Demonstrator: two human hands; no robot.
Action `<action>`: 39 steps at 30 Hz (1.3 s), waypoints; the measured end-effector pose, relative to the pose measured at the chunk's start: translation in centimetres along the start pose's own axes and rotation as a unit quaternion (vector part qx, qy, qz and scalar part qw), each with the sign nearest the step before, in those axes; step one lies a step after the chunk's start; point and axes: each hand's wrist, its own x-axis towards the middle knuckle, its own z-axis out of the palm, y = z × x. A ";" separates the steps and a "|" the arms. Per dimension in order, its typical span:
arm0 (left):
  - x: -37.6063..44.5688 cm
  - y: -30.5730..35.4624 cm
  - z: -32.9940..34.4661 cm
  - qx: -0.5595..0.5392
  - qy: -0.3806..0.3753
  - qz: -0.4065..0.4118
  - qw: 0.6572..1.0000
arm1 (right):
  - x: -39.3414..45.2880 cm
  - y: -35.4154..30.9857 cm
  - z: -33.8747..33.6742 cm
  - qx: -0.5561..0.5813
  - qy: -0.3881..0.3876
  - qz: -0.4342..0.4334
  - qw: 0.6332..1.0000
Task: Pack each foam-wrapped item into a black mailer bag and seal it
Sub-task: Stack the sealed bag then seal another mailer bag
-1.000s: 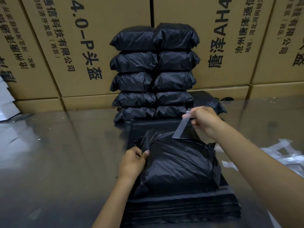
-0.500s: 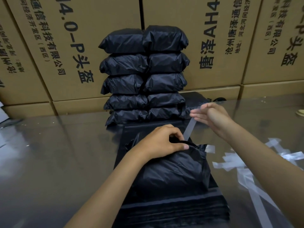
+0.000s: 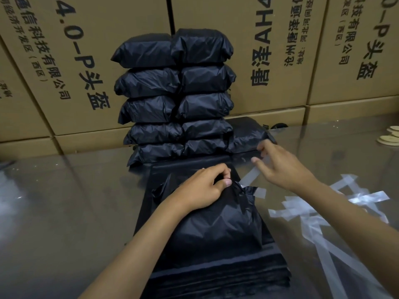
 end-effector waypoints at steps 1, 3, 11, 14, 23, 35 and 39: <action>0.0 0.0 0.0 -0.005 -0.002 -0.003 1.000 | -0.4 0.0 0.0 -0.007 -0.014 -0.010 1.000; 0.0 0.0 0.0 -0.012 -0.003 -0.003 1.000 | -0.9 -0.5 0.3 0.022 -0.048 -0.019 0.998; -0.2 0.3 0.0 -0.013 0.002 0.007 1.000 | -1.9 -4.4 0.0 0.359 -0.302 0.150 0.870; -0.3 0.4 0.0 -0.013 0.003 0.011 1.000 | -2.2 -4.5 0.2 0.400 -0.287 0.164 0.855; -0.3 0.2 0.0 -0.024 0.005 0.011 1.000 | -2.5 -3.5 -1.9 0.444 -0.374 0.173 0.796; 0.1 0.4 -0.1 -0.013 -0.008 -0.012 1.000 | -2.7 0.3 -3.1 0.371 -0.225 0.226 0.872; 0.7 1.0 -0.3 -0.032 -0.016 -0.021 0.999 | -3.0 1.7 -3.1 0.161 -0.174 0.245 0.940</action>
